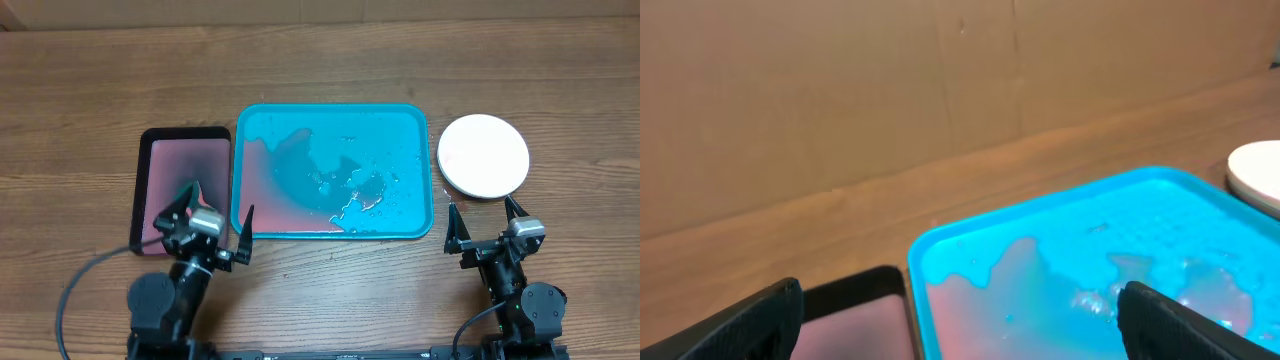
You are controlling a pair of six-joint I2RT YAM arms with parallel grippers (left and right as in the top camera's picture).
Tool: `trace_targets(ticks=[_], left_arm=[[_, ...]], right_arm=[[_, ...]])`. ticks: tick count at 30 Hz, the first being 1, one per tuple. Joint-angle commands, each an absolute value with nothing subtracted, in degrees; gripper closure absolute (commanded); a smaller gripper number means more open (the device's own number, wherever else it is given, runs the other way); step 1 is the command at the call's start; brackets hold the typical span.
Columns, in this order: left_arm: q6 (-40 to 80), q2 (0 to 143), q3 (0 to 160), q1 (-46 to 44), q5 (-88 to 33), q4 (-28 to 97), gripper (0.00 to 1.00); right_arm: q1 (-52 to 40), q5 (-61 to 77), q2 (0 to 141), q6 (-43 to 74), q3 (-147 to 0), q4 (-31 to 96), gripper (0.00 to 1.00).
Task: Clean dirty plates on tray and stack at the side
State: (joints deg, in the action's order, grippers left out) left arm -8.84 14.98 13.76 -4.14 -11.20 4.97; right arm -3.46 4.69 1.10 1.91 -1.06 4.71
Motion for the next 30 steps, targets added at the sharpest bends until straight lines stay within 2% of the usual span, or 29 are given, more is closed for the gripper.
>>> trace_targets(ticks=[1, 8, 30], left_arm=[[-10.7, 9.3, 8.8, -2.8, -12.6, 3.6, 0.00], [-10.7, 0.3, 2.9, -0.9, -11.8, 3.6, 0.01], [-10.7, 0.3, 1.2, -0.8, -11.6, 5.5, 0.00]], right_arm=[[-3.8, 5.0, 0.4, 2.1, -0.4, 4.3, 0.00], [-3.8, 5.0, 0.4, 2.1, -0.4, 4.3, 0.00], [-3.8, 5.0, 0.4, 2.1, -0.4, 4.3, 0.00]])
